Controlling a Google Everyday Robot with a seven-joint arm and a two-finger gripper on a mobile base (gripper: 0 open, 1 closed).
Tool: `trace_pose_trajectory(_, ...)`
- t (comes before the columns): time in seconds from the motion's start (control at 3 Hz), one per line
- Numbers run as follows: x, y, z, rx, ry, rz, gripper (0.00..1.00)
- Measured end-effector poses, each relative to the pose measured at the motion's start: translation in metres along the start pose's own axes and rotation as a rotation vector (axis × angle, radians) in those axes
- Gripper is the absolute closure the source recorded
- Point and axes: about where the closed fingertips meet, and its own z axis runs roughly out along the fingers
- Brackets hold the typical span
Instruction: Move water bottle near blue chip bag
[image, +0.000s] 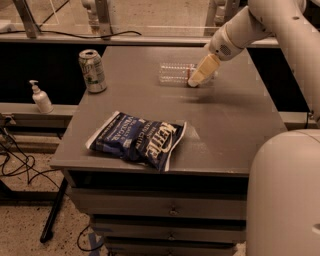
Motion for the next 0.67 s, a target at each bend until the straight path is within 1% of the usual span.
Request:
trace_pose_trajectory(0.33, 0.0033, 0.0016, 0.0139, -0.020, -0.002, 0.009, 0.18)
trace_pose_trajectory(0.67, 0.0051, 0.0050, 0.0194, -0.035, -0.008, 0.016, 0.41)
